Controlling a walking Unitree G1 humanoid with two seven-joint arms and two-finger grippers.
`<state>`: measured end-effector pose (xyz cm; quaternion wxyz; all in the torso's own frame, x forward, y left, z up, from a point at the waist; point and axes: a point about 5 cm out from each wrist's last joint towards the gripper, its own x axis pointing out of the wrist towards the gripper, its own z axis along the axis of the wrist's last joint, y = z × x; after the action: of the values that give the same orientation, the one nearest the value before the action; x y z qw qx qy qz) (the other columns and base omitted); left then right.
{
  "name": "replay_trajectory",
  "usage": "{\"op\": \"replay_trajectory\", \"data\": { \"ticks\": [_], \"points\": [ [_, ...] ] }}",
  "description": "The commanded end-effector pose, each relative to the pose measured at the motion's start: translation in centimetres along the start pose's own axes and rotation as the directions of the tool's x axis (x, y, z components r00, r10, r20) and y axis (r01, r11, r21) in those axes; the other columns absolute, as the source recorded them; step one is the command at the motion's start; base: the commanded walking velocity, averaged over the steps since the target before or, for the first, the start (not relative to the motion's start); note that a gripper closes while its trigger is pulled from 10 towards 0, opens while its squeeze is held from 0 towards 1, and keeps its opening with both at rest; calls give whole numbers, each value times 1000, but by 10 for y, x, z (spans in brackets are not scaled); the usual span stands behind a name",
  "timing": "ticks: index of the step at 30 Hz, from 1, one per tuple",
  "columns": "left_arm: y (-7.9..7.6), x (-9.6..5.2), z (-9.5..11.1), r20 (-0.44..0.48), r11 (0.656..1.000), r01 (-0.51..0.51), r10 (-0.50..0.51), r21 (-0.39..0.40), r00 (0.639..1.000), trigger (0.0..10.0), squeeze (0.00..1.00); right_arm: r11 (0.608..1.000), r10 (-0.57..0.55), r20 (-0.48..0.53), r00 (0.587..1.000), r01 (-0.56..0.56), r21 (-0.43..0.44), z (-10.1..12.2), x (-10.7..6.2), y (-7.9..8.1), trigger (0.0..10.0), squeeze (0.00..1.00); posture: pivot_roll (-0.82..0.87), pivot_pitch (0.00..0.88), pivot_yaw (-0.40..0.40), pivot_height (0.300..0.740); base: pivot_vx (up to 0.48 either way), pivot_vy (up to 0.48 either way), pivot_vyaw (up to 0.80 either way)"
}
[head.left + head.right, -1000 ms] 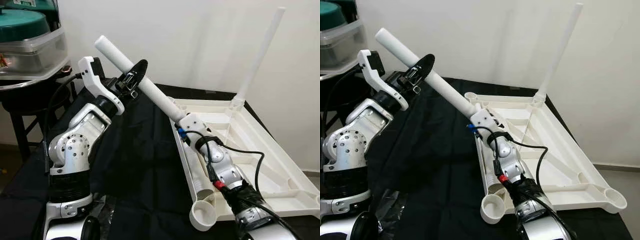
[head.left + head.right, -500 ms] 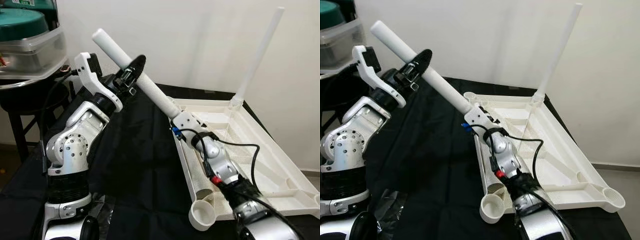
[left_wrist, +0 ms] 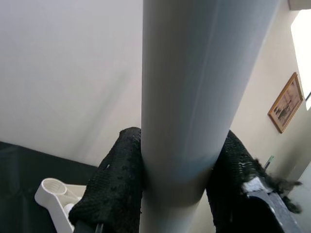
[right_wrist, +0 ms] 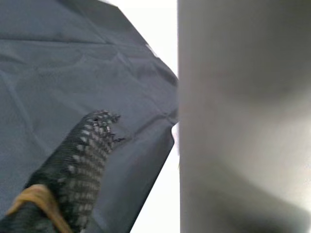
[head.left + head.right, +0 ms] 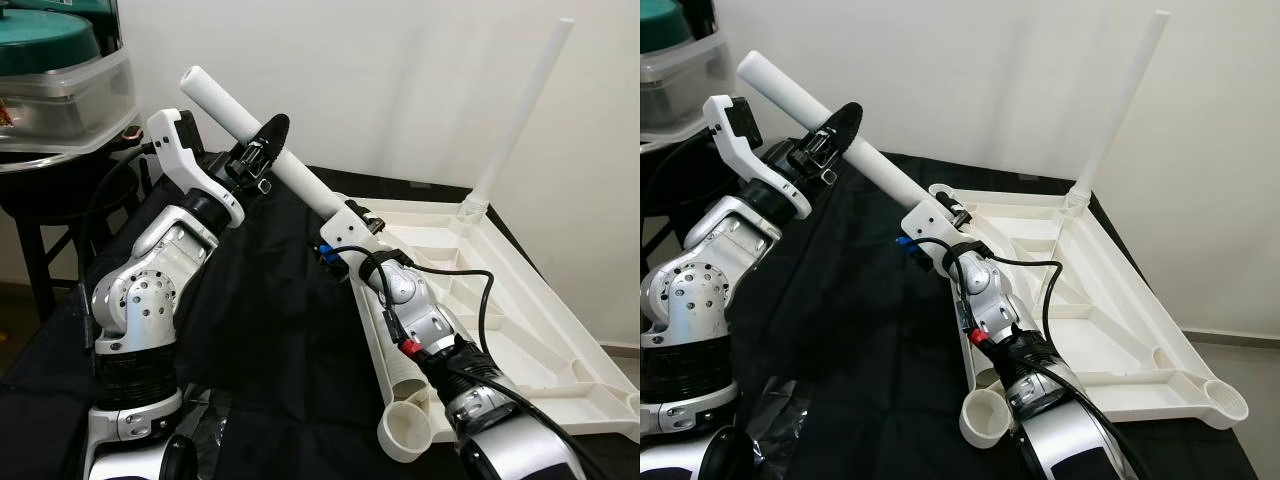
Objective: Building children table
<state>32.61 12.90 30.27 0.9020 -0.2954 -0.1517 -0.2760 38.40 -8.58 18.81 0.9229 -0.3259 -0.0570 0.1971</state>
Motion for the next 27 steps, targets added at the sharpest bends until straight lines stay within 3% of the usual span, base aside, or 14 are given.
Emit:
{"op": "replay_trajectory", "data": {
  "ticks": [1, 8, 10, 11, 13, 14, 15, 16, 17, 19, 20, 21, 23, 27],
  "points": [
    [-16, 4, -13, -53, 995, 89, -91, -47, 994, 4706, 0, 999, 31, 22, 999, -31, -17, 7, 4, 4, 0, 0, 78, 0, -145, 740, 0, 0, 0],
    [-17, 4, -14, -57, 994, 97, -99, -42, 993, 5098, 0, 1000, 2, 36, 999, -2, 7, 10, 6, 0, 0, 0, 79, 0, -146, 740, 0, 0, 0],
    [-17, 4, -14, -58, 995, 96, -99, -41, 993, 5922, 0, 1000, -7, 43, 999, 6, 15, 11, 6, -1, 0, 0, 79, 0, -146, 740, 0, 0, 0],
    [-17, 4, -15, -58, 994, 97, -99, -39, 993, 8039, 0, 1000, -11, 51, 999, 10, 20, 12, 6, -1, 0, 0, 77, 0, -145, 740, 0, 0, 0],
    [-17, 3, -15, -58, 994, 98, -100, -38, 993, 8039, 0, 1000, -12, 55, 998, 11, 23, 13, 5, -1, 0, 0, 77, 0, -145, 740, 0, 0, 0],
    [-18, 3, -15, -53, 994, 109, -110, -26, 993, 10000, 0, 1000, -14, 60, 998, 13, 25, 13, 5, -1, 0, 0, 76, 0, -145, 740, 0, 0, 0],
    [-18, 2, -14, -48, 993, 117, -118, -18, 992, 10000, 0, 1000, -15, 62, 998, 13, 26, 12, 5, -1, 0, 0, 75, 0, -144, 740, 0, 0, 0],
    [-20, 1, -13, -33, 991, 134, -134, 8, 990, 10000, 882, 1000, -17, 63, 998, 15, 27, 12, 4, -1, 0, 0, 74, 0, -144, 740, 0, 0, 0],
    [-21, 0, -12, -22, 989, 148, -147, 29, 989, 10000, 1000, 999, -19, 64, 998, 18, 28, 11, 4, -1, 0, 0, 74, 0, -144, 740, 0, 0, 0],
    [-21, -1, -11, -12, 985, 159, -158, 73, 987, 10000, 1000, 999, -28, 63, 998, 26, 28, 10, 3, -3, 0, 0, 73, 0, -143, 740, 0, 0, 0],
    [-19, -3, -14, -33, 970, 164, -161, 177, 986, 10000, 1000, 998, -55, 61, 997, 53, 30, 7, 1, -8, 0, 0, 74, 0, -142, 740, 0, 0, 0],
    [-18, -4, -15, -46, 963, 164, -158, 214, 986, 10000, 1000, 997, -65, 60, 996, 64, 32, 7, 0, -10, 0, 0, 74, 0, -142, 740, 0, 0, 0],
    [-17, -4, -16, -54, 959, 164, -155, 232, 986, 10000, 1000, 997, -71, 60, 996, 69, 33, 6, 0, -11, 0, 0, 74, 0, -142, 740, 0, 0, 0],
    [-12, -10, -8, -40, 962, 152, -147, 228, 988, 10000, 1000, 977, -214, -18, 977, 215, 14, -13, -8, -42, 0, 0, 80, 0, -144, 740, 0, 0, 0]
  ]
}}
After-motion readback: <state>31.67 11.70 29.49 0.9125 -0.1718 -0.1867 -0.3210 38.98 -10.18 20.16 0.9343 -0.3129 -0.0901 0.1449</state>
